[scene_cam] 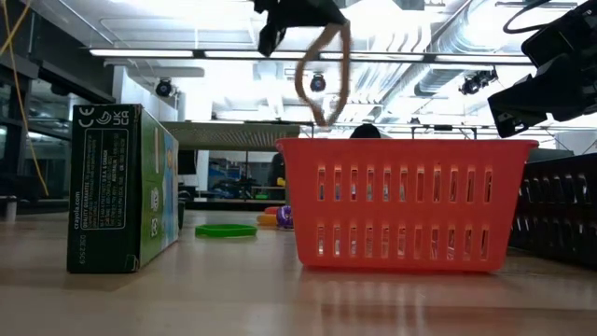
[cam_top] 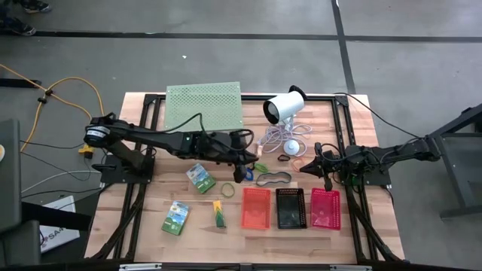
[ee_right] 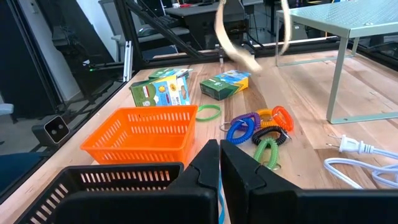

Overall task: Pick & Place Office Desk Supplies
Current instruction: Put the brown rubber band into the red basket

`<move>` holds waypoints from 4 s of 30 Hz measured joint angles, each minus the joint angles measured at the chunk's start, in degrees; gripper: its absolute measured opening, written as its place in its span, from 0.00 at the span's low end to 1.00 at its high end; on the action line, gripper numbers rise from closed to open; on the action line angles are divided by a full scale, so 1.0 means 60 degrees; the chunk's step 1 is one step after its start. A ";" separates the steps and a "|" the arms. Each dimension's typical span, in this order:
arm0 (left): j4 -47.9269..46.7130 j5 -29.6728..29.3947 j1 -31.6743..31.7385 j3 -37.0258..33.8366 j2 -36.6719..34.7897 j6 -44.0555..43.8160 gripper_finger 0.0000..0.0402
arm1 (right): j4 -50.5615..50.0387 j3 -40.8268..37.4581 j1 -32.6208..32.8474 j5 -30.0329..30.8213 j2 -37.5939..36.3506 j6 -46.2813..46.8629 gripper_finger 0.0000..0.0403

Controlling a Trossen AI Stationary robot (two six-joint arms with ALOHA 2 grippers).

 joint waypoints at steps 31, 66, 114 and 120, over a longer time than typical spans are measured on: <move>0.3960 0.3024 -0.0805 -0.0007 0.1522 0.1390 0.00 | -0.0005 0.0000 0.0002 0.0000 0.0066 0.0000 0.01; 0.4192 0.2962 -0.0885 -0.0007 0.1522 0.1917 0.00 | 0.0292 0.0000 -0.0001 -0.0103 0.0066 0.3456 0.01; 0.4745 0.0113 -0.0787 -0.0007 0.1513 0.1987 0.00 | 0.4527 0.3698 0.0774 0.2794 0.8098 -0.1595 0.37; 0.4745 0.0109 -0.0787 -0.0007 0.1514 0.2001 0.00 | 0.4528 0.3916 0.0774 0.2802 0.8273 -0.1752 0.37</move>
